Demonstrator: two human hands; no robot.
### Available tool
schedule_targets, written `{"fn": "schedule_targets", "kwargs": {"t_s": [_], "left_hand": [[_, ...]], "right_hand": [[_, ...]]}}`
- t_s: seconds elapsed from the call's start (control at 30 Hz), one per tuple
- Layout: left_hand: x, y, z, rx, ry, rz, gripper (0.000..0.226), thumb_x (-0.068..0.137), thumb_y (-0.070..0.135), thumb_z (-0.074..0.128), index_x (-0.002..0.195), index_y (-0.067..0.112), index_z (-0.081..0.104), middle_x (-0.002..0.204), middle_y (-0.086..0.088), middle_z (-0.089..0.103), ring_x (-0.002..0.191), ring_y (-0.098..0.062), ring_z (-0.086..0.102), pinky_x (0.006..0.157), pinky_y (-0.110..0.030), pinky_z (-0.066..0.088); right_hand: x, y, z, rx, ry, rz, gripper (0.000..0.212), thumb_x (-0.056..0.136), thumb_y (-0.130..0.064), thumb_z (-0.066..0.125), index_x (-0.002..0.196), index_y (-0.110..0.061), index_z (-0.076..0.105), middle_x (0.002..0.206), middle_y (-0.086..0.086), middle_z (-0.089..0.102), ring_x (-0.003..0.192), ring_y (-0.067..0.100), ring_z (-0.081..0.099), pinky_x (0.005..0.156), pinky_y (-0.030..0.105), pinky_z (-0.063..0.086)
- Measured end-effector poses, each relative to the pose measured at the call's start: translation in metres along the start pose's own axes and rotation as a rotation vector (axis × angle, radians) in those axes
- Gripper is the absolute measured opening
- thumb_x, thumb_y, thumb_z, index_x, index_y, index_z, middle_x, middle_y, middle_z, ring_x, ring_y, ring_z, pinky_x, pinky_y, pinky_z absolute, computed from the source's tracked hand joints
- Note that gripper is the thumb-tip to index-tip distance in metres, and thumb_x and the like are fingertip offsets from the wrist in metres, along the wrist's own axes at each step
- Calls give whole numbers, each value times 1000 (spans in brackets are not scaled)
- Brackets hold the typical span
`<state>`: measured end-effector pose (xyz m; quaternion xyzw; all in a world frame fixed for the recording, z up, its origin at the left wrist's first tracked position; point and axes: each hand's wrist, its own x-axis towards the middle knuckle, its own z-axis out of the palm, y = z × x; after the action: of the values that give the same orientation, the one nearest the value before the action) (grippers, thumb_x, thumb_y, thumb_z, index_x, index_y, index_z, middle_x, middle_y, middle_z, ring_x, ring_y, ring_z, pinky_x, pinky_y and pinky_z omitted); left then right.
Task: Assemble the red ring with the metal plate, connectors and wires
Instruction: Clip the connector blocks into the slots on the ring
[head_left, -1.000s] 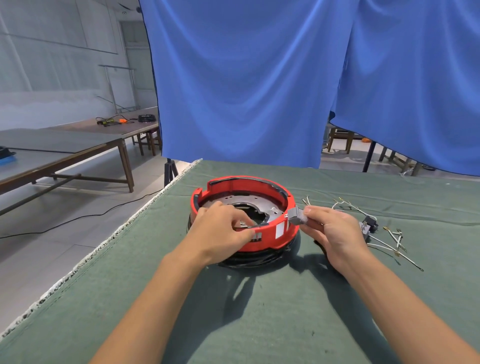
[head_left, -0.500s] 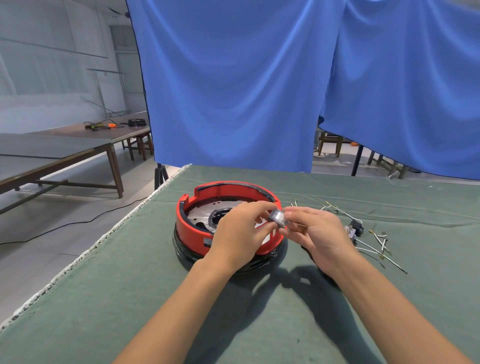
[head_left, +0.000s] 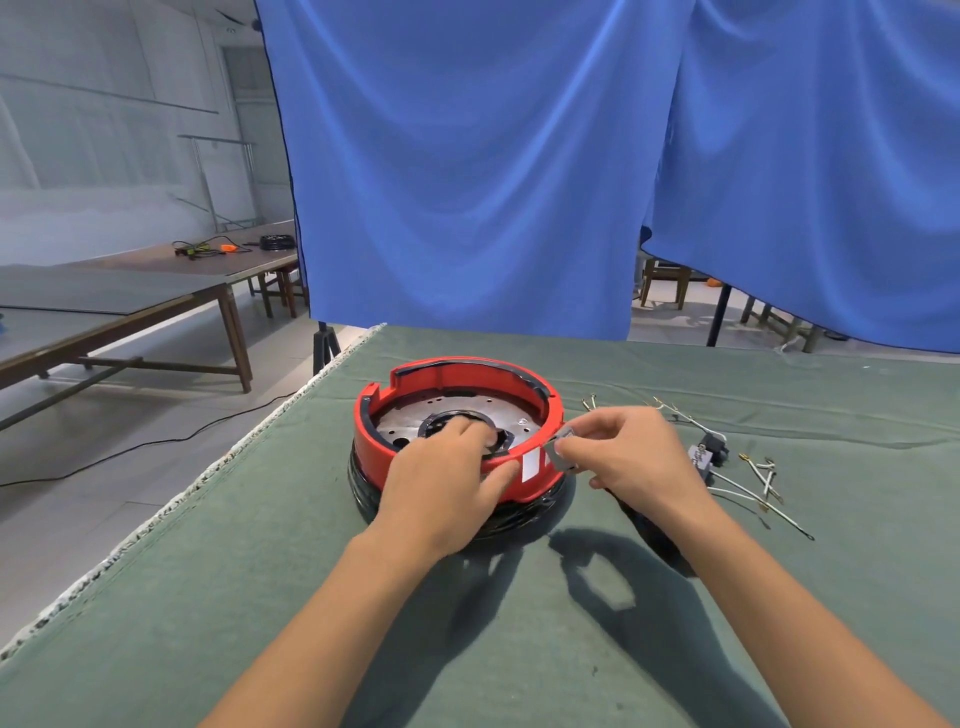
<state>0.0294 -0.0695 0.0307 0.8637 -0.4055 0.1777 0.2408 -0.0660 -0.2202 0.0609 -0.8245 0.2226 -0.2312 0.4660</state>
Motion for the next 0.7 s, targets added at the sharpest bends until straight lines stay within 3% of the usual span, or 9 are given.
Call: {"fn": "schedule_targets", "kwargs": {"t_s": [0.1,0.2,0.33,0.47,0.6,0.7], "left_hand": [[-2,-3,-3,-24,-42,-18,31,92,50,47,109,31,65,101,8,69,97,-19,61,75,-32,42],[0,-2,-3,-62,-17,-38,28,91,48,50,104,30,68,97,7,71,95,-18,61,77,-33,44],[-1,-6,-4,-133,13,-58,23,89,43,56,106,33,68,101,12,71,99,-14,61,81,-30,42],[-2,-7,-6,-177,64,-20,20,90,35,59,106,31,70,101,10,72,99,-15,61,84,-33,41],[-1,-8,-5,-143,51,-3,20,90,33,58,106,28,70,103,11,70,101,-13,56,83,-29,33],[-3,-10,-6,-176,60,-53,24,84,38,55,99,28,72,99,11,71,98,-12,59,85,-31,39]], "right_hand": [[-1,1,2,-21,-44,15,12,68,-12,74,63,-22,69,65,-6,72,64,9,64,72,38,56],[-2,3,6,-10,-51,-26,13,67,-13,78,70,-22,68,66,-6,70,62,7,63,69,35,55],[-3,4,12,-84,-110,-114,21,67,-21,81,79,-23,63,74,-2,72,70,13,66,67,31,50],[-4,8,16,-134,-34,-230,23,69,-25,82,75,-29,60,72,-10,67,68,7,62,71,31,51],[-8,11,24,-87,28,-363,27,68,-17,81,71,-30,58,76,-10,61,64,4,59,66,22,48],[-9,14,29,-85,14,-411,28,70,-13,81,69,-29,57,82,-5,59,71,3,60,63,10,43]]}}
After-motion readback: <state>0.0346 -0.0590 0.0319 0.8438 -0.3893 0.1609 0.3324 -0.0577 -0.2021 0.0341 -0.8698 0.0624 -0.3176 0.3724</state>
